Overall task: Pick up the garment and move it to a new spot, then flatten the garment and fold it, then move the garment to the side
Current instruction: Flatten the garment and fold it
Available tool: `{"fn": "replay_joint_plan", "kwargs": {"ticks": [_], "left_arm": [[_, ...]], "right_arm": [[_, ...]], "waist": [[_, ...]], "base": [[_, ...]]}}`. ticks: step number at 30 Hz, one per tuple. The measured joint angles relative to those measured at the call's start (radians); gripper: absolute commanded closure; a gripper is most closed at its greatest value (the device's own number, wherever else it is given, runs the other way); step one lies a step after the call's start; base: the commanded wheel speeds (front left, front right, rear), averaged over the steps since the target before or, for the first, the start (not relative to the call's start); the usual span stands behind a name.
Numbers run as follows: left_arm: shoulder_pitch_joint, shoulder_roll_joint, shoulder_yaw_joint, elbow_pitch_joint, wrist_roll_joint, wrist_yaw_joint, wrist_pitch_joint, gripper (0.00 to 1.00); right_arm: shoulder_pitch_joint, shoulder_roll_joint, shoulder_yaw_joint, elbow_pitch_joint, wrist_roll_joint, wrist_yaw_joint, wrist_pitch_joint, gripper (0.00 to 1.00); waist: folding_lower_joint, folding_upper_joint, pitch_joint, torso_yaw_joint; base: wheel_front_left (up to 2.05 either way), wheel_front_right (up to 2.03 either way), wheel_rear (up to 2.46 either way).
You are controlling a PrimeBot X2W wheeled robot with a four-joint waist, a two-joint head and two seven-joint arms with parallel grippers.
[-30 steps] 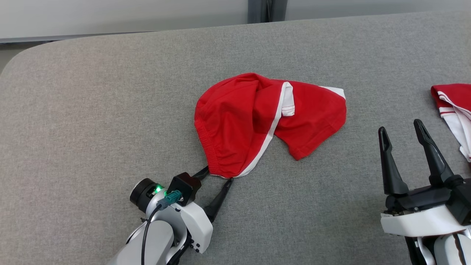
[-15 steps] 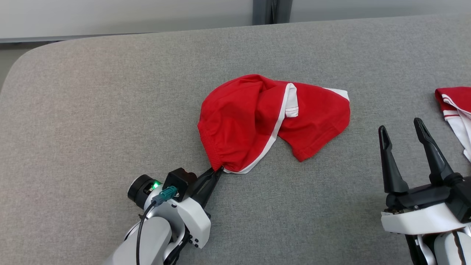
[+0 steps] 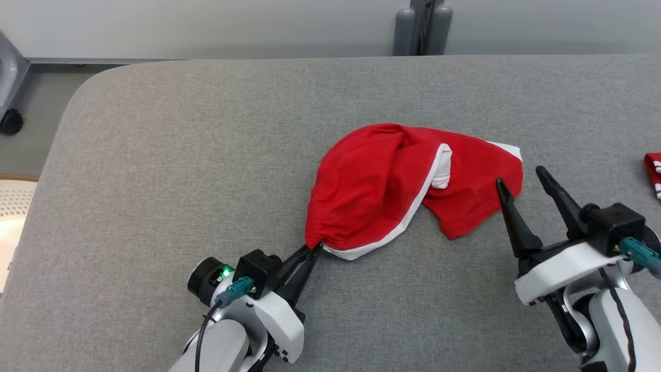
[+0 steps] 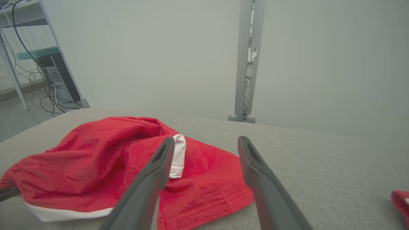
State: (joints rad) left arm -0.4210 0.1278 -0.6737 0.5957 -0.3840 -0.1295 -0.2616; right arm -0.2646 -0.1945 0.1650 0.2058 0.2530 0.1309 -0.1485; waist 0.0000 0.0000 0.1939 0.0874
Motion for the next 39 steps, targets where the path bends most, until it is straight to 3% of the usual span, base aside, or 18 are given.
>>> {"fn": "replay_joint_plan", "kwargs": {"ticks": [12, 25, 26, 27, 28, 29, 39], "left_arm": [[0.001, -0.017, -0.001, -0.017, 0.010, 0.000, 0.000, 1.00], [-0.018, -0.027, -0.002, -0.023, 0.014, 0.000, 0.000, 1.00], [-0.018, -0.028, -0.003, -0.023, 0.014, 0.000, 0.000, 1.00], [-0.019, -0.028, -0.002, -0.022, 0.014, 0.000, 0.000, 1.00], [-0.019, -0.028, -0.002, -0.022, 0.014, 0.000, 0.000, 1.00], [-0.019, -0.028, -0.002, -0.022, 0.014, 0.000, 0.000, 1.00], [-0.018, -0.021, 0.016, -0.010, 0.013, 0.000, 0.000, 1.00]], "right_arm": [[-0.178, -0.062, 0.161, 0.265, 0.090, 0.000, 0.067, 0.00], [-0.285, -0.079, 0.301, 0.434, 0.115, 0.000, 0.016, 0.00], [-0.289, -0.079, 0.307, 0.445, 0.121, 0.000, 0.014, 0.11], [-0.294, -0.079, 0.315, 0.454, 0.127, 0.000, 0.010, 0.55], [-0.298, -0.079, 0.325, 0.460, 0.133, 0.000, 0.008, 0.73], [-0.302, -0.079, 0.332, 0.465, 0.140, 0.000, 0.007, 1.00], [-0.325, -0.102, 0.379, 0.495, 0.180, 0.000, -0.020, 1.00]], "waist": [[0.0000, 0.0000, 0.031, 0.065], [0.0000, 0.0000, 0.066, 0.101], [0.0000, 0.0000, 0.066, 0.102], [0.0000, 0.0000, 0.065, 0.102], [0.0000, 0.0000, 0.065, 0.102], [0.0000, 0.0000, 0.064, 0.102], [0.0000, 0.0000, 0.049, 0.091]], "base": [[0.00, 0.00, 0.00], [0.00, 0.00, 0.00], [0.00, 0.00, 0.00], [0.00, 0.00, 0.00], [0.00, 0.00, 0.00], [0.00, 0.00, 0.00], [0.00, 0.00, 0.00]]}}
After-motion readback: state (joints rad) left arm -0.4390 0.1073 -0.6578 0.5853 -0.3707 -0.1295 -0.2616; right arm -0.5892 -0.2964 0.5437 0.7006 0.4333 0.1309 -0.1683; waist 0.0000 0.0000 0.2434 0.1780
